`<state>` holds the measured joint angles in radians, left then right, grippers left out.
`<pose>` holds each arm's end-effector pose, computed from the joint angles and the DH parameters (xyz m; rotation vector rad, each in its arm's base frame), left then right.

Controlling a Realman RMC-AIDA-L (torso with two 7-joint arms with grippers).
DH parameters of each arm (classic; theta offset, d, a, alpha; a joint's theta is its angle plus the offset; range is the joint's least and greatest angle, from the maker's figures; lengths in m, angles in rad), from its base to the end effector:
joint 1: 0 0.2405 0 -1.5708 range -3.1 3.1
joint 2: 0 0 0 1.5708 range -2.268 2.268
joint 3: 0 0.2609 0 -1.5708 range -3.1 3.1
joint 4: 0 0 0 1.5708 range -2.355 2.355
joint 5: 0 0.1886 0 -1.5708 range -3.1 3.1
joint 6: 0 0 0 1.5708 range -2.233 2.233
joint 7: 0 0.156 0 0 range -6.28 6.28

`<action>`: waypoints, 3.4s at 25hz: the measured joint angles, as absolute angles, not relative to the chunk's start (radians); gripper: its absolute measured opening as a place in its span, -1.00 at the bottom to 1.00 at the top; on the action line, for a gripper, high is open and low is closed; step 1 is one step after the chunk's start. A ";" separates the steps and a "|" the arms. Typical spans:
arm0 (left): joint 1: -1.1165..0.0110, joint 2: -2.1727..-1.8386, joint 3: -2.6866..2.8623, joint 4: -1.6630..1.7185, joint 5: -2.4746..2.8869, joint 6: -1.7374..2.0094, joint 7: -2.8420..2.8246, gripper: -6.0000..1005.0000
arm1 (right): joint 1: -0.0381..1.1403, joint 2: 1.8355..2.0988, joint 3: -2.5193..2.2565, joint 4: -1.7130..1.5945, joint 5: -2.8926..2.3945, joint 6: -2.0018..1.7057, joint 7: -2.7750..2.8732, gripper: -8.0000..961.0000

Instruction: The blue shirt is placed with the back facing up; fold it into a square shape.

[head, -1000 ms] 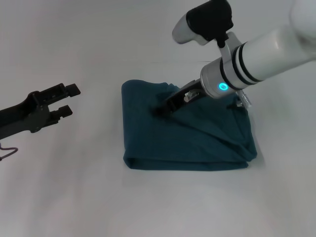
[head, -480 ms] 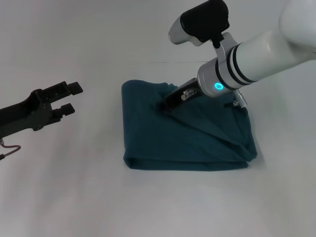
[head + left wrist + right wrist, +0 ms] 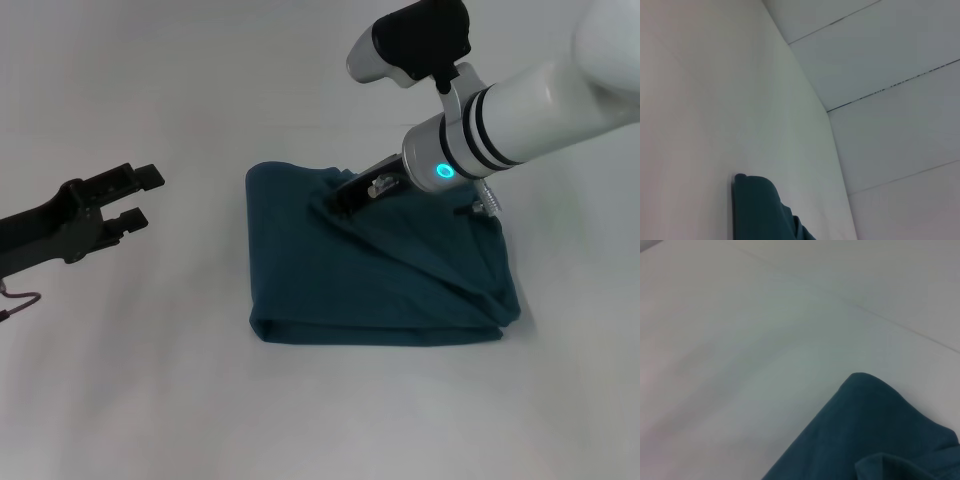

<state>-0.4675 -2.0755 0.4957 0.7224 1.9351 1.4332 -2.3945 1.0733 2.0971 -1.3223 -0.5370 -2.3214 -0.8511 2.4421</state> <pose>-0.2847 0.3379 0.0355 -1.8641 -1.9187 -1.1065 0.1257 0.4389 -0.0917 -2.5357 0.8974 -0.0480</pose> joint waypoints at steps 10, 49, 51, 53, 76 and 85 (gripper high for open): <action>-0.468 -2.075 0.492 0.722 1.931 1.433 -2.395 0.68 | 0.987 2.048 -1.248 -0.639 -2.365 -0.863 2.532 -0.93; -0.483 -2.074 0.489 0.722 1.931 1.421 -2.404 0.67 | 0.907 1.998 -1.059 -0.588 -2.468 -0.737 2.568 -0.87; -0.484 -2.075 0.490 0.722 1.931 1.420 -2.404 0.67 | 0.905 1.996 -1.059 -0.583 -2.468 -0.736 2.569 -0.87; -0.484 -2.076 0.491 0.722 1.931 1.420 -2.404 0.67 | 0.905 1.996 -1.058 -0.579 -2.469 -0.735 2.569 -0.86; -0.479 -2.078 0.489 0.722 1.931 1.419 -2.397 0.67 | 0.890 1.953 -0.955 -0.564 -2.624 -0.769 2.700 -0.42; -0.481 -2.071 0.489 0.723 1.930 1.422 -2.401 0.67 | 0.839 1.913 -0.755 -0.648 -2.516 -1.246 2.610 -0.22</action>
